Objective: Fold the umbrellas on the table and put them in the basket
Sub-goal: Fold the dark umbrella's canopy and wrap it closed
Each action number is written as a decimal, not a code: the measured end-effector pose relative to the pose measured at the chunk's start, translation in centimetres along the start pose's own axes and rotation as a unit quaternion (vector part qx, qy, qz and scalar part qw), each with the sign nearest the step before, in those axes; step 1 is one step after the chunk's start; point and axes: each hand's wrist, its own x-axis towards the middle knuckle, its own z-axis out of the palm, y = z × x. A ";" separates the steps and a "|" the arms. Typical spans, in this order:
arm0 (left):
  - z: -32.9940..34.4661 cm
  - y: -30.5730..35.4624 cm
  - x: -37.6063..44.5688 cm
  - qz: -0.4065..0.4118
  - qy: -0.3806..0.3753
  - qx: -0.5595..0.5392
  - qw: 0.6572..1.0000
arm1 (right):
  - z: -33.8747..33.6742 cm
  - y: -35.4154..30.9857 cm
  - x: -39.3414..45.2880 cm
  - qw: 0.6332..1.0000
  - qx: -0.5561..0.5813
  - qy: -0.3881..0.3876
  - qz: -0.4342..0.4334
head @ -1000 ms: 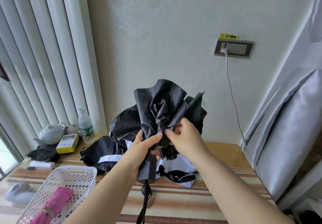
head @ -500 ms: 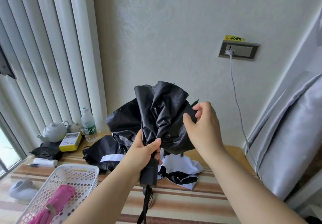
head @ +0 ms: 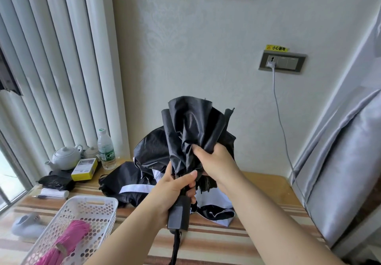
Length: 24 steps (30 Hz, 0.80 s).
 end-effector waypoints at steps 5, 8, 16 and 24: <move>-0.3 1.3 -0.4 -0.056 -0.003 0.062 0.997 | -0.7 0.2 -0.3 0.994 -0.042 0.060 -0.075; -0.6 2.0 -0.2 -0.120 -0.017 0.049 0.991 | -0.5 0.2 -0.8 0.986 -0.090 0.082 -0.118; 0.1 0.7 0.4 -0.144 0.059 0.100 0.983 | 0.4 0.8 -1.3 0.981 -0.125 0.066 -0.132; -1.1 0.9 0.6 -0.185 -0.012 -0.122 0.975 | -1.2 1.0 -0.1 0.988 0.140 0.048 -0.035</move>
